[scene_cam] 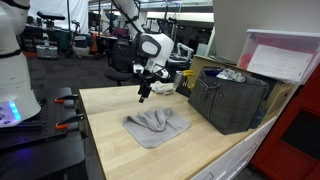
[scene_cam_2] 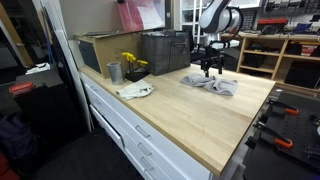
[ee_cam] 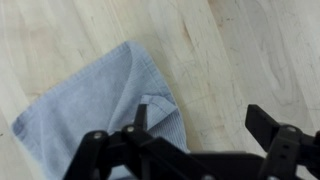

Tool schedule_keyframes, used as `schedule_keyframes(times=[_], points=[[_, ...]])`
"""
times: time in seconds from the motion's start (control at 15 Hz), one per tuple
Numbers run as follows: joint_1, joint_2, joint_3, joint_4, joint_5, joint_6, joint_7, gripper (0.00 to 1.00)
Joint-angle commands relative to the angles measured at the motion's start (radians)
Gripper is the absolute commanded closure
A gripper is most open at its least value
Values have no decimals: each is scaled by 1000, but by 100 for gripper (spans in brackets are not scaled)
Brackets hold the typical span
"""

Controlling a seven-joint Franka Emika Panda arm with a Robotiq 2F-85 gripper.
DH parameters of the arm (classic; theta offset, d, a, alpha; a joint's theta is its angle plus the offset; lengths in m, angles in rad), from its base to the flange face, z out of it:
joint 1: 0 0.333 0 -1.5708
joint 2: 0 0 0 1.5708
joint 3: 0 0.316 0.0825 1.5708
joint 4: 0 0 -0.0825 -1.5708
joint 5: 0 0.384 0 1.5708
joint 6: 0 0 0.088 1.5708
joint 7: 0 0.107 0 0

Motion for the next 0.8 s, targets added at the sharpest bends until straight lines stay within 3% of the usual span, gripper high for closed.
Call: schedule_keyframes(times=[0.0,0.73], points=[[-37,-9,30,-66,111,69,-36,0],[-62,121,81,-61,291,208,-31,0]])
